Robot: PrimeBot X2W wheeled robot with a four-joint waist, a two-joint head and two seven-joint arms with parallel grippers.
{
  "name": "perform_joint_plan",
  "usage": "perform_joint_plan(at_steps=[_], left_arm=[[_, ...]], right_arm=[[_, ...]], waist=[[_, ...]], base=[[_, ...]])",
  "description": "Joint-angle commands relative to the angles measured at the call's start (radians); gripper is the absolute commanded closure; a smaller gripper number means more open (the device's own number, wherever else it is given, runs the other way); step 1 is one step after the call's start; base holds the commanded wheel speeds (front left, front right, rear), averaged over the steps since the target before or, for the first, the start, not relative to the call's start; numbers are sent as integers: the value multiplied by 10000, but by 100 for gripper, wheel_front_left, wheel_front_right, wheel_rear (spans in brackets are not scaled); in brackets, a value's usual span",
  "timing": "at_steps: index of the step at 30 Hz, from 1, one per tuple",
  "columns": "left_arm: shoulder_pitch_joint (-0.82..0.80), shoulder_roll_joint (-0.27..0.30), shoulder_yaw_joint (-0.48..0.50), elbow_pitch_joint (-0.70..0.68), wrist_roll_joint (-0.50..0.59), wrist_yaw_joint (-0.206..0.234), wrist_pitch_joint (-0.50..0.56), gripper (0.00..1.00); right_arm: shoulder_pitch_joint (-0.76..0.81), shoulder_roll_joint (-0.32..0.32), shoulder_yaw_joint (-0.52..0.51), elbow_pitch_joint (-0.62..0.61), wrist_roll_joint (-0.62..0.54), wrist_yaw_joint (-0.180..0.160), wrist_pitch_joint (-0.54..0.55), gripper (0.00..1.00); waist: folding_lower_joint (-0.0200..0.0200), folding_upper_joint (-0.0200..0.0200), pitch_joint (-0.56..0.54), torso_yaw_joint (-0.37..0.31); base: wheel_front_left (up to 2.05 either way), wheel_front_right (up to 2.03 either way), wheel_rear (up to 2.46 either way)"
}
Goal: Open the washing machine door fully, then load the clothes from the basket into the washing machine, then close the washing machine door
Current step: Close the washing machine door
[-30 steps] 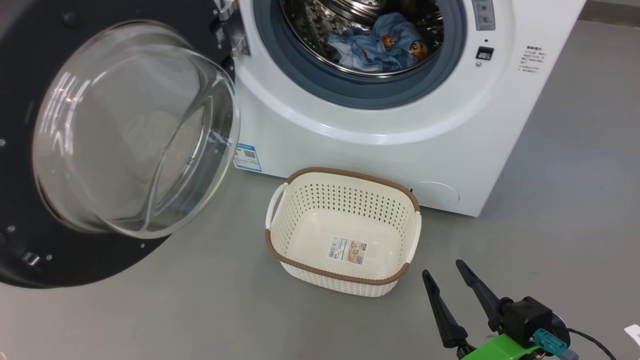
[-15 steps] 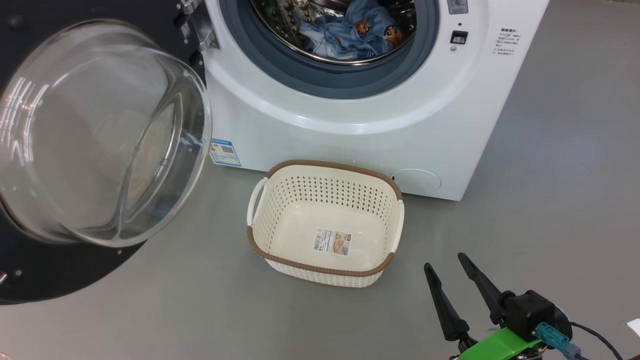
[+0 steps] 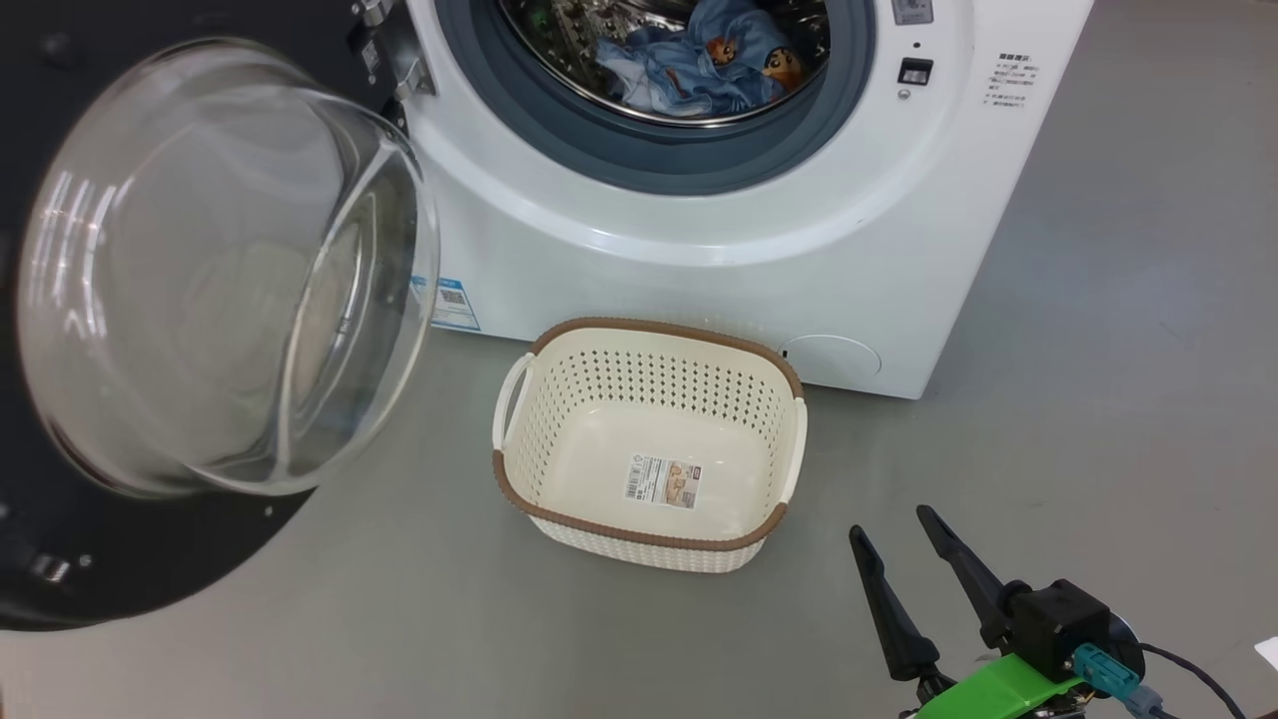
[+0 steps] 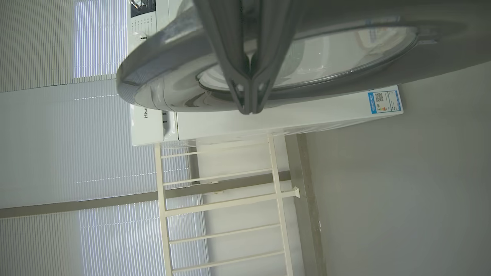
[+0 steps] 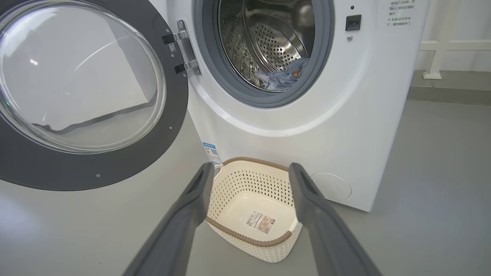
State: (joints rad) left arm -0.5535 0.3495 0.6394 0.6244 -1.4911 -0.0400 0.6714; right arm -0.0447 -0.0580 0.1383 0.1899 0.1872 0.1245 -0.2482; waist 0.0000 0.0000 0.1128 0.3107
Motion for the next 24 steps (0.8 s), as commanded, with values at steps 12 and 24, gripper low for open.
perform_joint_plan(at_steps=[12,24], left_arm=[[1840,-775,-531,-2585,-1184,526,3052,100],[2715,-2386,-1106,-4897,-1855,577,3765,100]], right_arm=[[-233,49,268,-76,268,62,-4,0],[-344,64,404,20,457,62,-20,0]], waist=[[0,0,-24,95],[0,0,50,-300]], base=[[0,0,0],[0,0,0]])
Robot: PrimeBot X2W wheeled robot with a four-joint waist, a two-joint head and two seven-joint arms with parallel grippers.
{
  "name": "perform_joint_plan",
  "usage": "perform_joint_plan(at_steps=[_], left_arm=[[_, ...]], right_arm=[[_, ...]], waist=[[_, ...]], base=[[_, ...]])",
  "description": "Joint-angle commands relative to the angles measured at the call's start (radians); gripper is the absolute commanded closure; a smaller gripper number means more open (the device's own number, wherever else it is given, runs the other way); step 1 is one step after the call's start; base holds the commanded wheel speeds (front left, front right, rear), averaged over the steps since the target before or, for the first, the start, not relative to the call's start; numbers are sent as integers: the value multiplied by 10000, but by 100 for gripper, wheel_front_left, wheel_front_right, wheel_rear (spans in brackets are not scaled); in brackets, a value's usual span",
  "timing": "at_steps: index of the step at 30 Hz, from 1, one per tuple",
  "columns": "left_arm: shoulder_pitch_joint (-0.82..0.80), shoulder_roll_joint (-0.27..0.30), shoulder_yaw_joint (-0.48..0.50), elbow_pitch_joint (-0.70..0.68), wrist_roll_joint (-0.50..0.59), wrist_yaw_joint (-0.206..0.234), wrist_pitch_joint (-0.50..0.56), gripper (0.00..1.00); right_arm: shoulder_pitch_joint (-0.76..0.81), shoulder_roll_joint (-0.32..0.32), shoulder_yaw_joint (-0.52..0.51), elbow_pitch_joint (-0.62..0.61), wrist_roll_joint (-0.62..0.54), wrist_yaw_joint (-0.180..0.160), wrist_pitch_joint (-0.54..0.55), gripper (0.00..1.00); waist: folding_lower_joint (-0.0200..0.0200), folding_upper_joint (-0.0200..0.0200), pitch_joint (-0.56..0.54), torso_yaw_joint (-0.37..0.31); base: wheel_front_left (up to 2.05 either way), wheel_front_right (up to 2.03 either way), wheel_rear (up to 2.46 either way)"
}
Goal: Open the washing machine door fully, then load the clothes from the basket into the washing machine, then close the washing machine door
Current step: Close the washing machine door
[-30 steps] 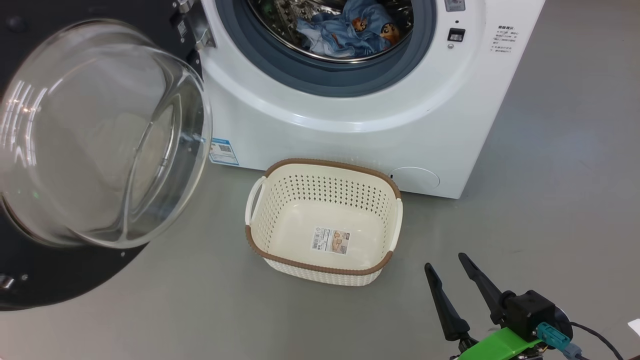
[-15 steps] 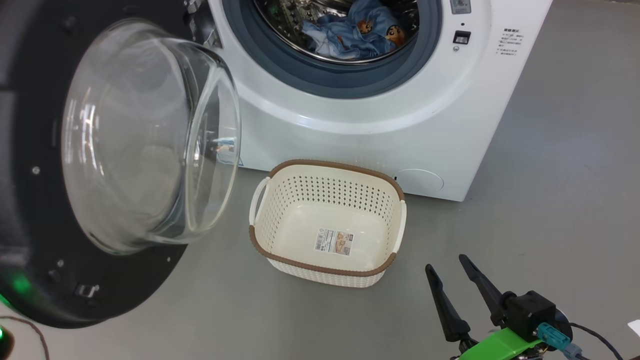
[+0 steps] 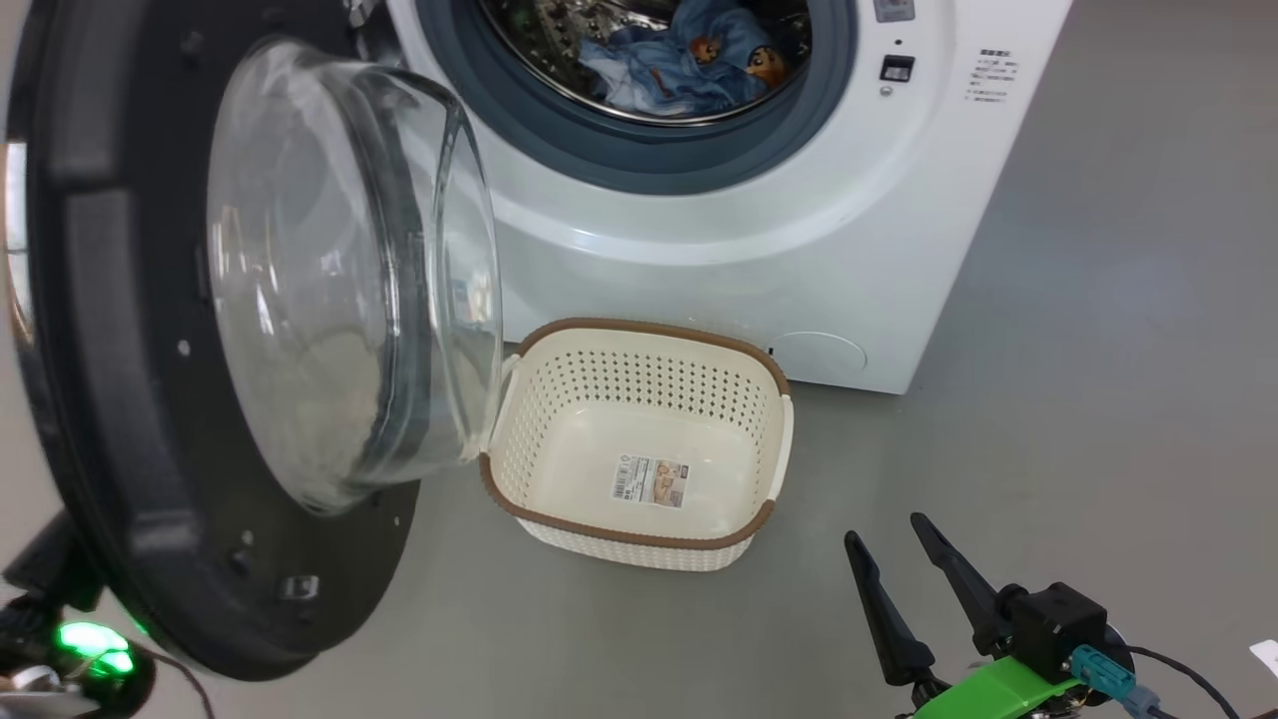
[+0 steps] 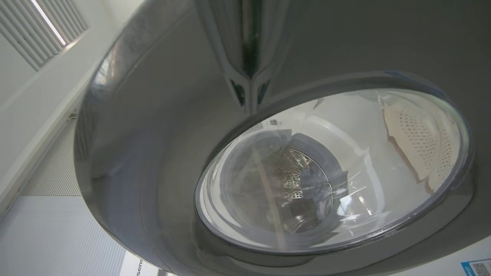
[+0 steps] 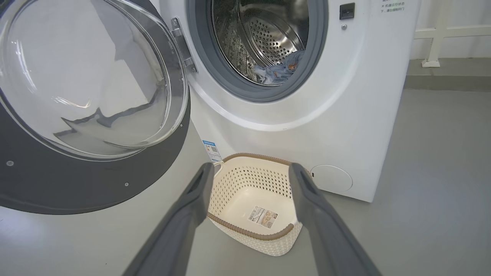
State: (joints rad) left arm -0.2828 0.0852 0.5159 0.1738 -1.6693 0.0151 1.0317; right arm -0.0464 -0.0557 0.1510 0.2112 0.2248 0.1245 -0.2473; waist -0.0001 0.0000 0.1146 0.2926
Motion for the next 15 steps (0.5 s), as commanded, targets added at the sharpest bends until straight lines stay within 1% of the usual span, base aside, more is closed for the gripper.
perform_joint_plan(at_steps=[1,4,8,15], left_arm=[[68,142,51,-578,-146,7,199,100],[255,-149,-253,-1107,-448,13,227,100],[636,-306,-1029,-1681,-624,-19,139,100],[912,-346,-2371,-2064,-1094,-221,-795,100]], right_arm=[[-340,43,272,-187,127,62,-33,0],[-334,46,268,-137,185,62,-47,0],[-322,48,260,-98,224,62,-61,0],[-424,52,311,-62,295,62,-88,0]], waist=[[1,0,44,-193],[1,0,63,-396],[1,0,96,-717],[1,0,232,-1420]], base=[[0,0,0],[0,0,0],[0,0,0],[0,0,0]])
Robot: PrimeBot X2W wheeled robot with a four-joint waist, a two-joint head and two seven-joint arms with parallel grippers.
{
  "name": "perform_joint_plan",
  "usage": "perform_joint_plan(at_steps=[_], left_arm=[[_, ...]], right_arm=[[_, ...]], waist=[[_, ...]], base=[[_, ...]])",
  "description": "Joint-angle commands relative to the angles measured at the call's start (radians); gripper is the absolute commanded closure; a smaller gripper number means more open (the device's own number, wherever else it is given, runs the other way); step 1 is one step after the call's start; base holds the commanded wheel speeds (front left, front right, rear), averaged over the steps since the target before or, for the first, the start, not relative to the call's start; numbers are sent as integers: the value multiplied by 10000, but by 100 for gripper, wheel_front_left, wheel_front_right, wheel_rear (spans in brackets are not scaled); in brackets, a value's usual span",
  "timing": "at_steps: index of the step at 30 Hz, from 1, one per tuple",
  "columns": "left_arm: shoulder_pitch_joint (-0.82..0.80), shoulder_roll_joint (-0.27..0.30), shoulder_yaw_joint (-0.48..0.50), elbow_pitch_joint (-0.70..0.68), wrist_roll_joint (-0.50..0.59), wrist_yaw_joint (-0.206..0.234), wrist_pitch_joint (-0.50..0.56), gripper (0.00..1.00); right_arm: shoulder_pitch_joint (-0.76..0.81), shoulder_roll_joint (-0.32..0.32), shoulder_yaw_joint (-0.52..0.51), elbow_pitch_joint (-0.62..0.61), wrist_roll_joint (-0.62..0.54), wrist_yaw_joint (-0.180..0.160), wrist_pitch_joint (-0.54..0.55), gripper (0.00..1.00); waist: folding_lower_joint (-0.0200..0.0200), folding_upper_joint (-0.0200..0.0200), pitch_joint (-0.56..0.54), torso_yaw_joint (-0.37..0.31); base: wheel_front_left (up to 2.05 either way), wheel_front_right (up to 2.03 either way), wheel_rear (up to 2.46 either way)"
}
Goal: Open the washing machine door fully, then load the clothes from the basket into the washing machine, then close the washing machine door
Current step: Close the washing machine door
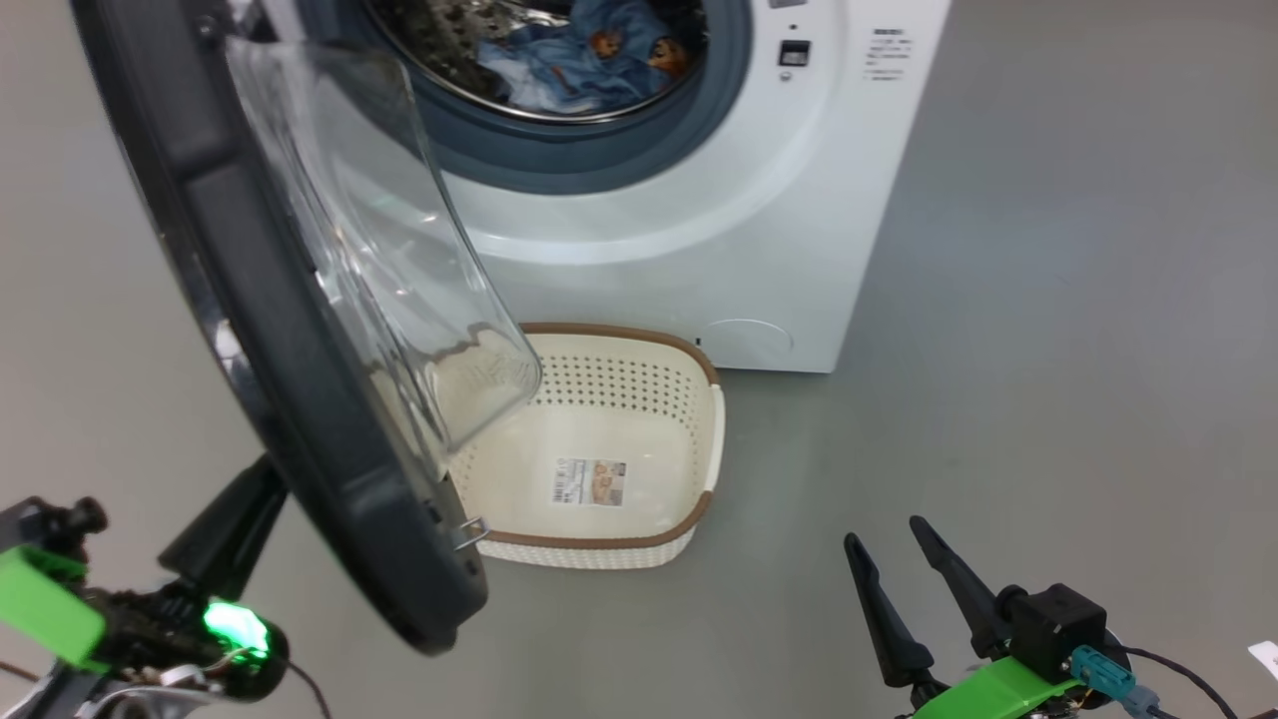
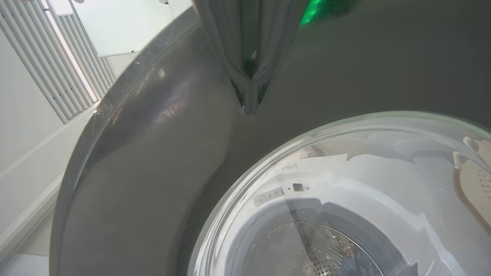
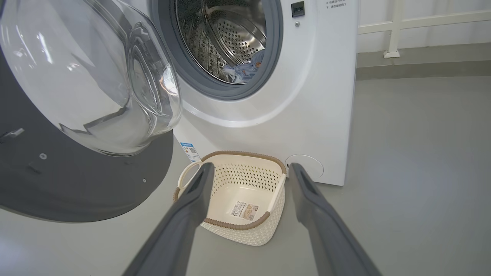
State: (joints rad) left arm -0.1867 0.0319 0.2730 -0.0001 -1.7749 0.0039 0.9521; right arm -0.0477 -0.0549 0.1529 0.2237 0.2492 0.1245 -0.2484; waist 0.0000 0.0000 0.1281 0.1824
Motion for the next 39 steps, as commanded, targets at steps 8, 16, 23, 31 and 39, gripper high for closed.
perform_joint_plan(at_steps=[8,16,23,31,39], left_arm=[[-353,185,-912,146,-70,-479,-1251,100],[-1225,184,-1196,689,91,-899,-2180,100],[-1861,184,-1351,1084,236,-1082,-2580,100],[-2715,184,-1514,1760,240,-1242,-3357,100],[-2815,183,-1493,2189,272,-1325,-3673,100]], right_arm=[[-505,46,346,-132,213,62,-104,0],[-576,46,330,-71,394,62,-125,0],[-682,46,377,-138,535,62,-131,0],[-748,47,374,-214,615,62,-132,0],[-697,47,315,-228,673,62,-133,0]], waist=[[0,0,302,-1196],[0,0,577,-2239],[0,0,762,-2919],[0,0,833,-3291],[0,0,668,-3298]], base=[[0,0,0],[0,0,0],[0,0,0],[0,0,0],[0,0,0]])
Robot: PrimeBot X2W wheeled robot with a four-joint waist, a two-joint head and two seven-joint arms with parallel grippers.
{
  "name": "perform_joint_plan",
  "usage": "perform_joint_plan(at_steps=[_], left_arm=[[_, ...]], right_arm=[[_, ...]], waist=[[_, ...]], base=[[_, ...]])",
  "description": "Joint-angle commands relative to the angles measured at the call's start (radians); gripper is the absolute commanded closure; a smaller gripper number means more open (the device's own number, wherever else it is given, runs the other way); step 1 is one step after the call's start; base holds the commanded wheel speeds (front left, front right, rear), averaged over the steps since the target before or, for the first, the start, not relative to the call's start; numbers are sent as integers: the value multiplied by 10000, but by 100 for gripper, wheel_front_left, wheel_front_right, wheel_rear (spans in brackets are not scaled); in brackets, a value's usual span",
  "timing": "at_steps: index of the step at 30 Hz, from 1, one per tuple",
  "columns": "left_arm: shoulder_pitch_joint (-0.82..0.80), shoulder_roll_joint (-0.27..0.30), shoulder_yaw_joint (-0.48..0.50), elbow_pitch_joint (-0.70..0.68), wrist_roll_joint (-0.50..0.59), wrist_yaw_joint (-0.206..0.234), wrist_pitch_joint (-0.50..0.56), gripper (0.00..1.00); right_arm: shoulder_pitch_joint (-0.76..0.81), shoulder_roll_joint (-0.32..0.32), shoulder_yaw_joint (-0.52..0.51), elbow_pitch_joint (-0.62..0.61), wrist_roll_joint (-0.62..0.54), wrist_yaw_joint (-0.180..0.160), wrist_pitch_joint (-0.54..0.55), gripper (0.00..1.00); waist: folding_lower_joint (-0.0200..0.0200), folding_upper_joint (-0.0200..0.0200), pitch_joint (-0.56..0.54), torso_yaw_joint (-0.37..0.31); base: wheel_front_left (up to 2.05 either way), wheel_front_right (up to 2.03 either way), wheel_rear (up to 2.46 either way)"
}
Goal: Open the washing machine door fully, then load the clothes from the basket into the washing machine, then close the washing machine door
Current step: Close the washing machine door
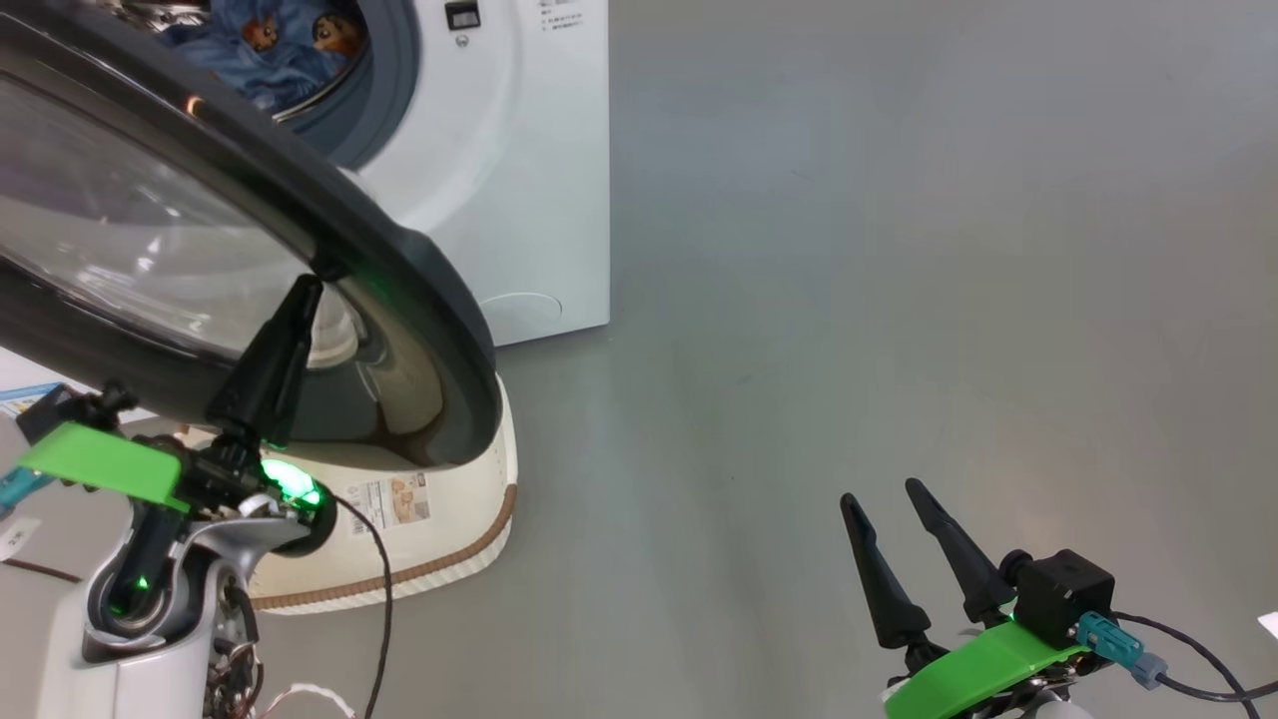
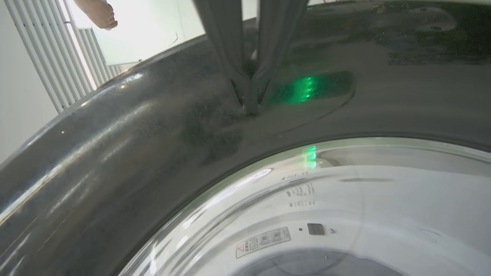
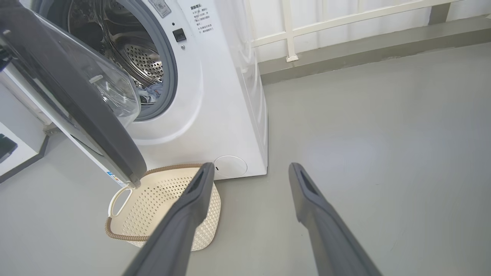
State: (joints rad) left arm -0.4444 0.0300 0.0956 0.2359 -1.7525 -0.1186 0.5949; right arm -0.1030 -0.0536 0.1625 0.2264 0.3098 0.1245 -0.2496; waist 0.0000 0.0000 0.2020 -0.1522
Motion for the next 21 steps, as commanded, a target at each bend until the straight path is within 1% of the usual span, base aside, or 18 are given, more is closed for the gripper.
perform_joint_plan(at_steps=[1,8,9,11,12,21], left_arm=[[-175,203,307,-136,92,-105,-150,100],[442,203,612,-267,55,-117,-562,100],[716,202,684,-381,96,-118,-693,100],[851,202,711,-432,68,-118,-756,100],[1115,202,740,-542,46,-119,-865,100],[2314,202,632,-1078,27,-120,-1341,100]], right_arm=[[-120,33,200,-248,77,62,-121,0],[-12,33,137,-252,148,62,-121,0],[17,33,145,-242,157,62,-121,0],[33,33,151,-230,172,62,-122,0],[73,33,152,-201,187,62,-122,0],[266,33,142,-97,162,62,-122,0]], waist=[[0,0,-118,82],[0,0,-445,409],[0,0,-564,555],[0,0,-623,632],[0,0,-757,800],[0,0,-1196,1524]], base=[[0,0,0],[0,0,0],[0,0,0],[0,0,0],[0,0,0],[0,0,0]])
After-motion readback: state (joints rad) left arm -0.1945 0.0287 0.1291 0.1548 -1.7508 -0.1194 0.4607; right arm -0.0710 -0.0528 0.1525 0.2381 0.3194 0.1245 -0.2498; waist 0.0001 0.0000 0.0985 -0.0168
